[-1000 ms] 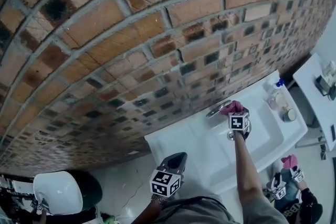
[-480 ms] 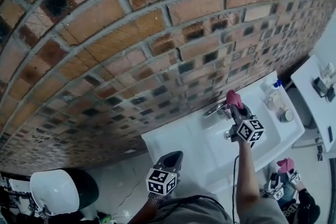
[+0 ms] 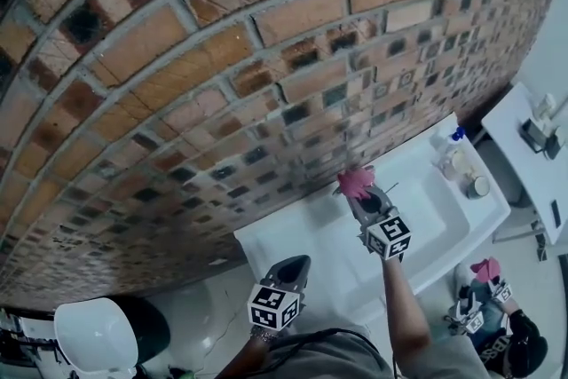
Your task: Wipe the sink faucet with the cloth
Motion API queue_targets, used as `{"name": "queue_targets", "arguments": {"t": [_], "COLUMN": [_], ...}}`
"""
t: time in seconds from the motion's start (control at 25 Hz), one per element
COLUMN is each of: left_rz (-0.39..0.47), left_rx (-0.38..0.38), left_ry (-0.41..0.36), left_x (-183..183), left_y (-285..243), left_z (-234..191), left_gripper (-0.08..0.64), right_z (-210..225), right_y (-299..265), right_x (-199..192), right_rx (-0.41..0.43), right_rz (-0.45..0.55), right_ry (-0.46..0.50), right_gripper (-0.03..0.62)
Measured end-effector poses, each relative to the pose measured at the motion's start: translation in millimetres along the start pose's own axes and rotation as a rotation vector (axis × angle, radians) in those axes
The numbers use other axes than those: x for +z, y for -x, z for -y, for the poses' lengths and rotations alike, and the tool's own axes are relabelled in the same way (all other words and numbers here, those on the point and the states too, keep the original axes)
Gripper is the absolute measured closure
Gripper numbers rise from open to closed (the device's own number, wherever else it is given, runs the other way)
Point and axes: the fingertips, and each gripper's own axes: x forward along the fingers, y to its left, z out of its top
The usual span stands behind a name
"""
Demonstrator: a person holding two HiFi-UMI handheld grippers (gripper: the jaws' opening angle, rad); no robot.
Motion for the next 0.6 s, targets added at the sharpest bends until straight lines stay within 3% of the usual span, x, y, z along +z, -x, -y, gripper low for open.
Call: {"name": "queue_targets", "arguments": {"t": [0.2,0.28,0.36,0.44,0.48,0.56,0.6], "left_rz": [0.004,0.006,0.011,0.019,0.023,0.026,0.020], "left_rx": [-0.004,-0.004,-0.001,0.001,0.002,0.012,0.024], "left_ry": [-0.010,-0.014,-0.015,-0.011,-0.008,0.004,0.012], "left_x": [-1,-1,-1,0,1,-2,-7], "left_y": [5,7,11,16,20,28,32], "left_z": [6,8,9,13,15,16,13], "left_gripper": [0.541,0.541,0.541,0.541,0.541,0.541,0.541], "right_z": [-23,-38,-35,-6,7,13,11], "right_y": [-4,-9,-9,9,24,46,51], "right_x": [-25,-56,-111,-168,-183,-172,-158], "right_rx": [0.065,0.111,0.082,-0.050,-0.104,-0.140,-0.141], "right_rz": [-0.098,-0.228,-0.420,-0.576,-0.589,-0.477,-0.411], "right_ry": [0.116,0.178,0.177,0.041,-0.065,-0.259,-0.303], "right_gripper": [0.555,0.556,0.555,0.555,0.555,0.555,0.555]}}
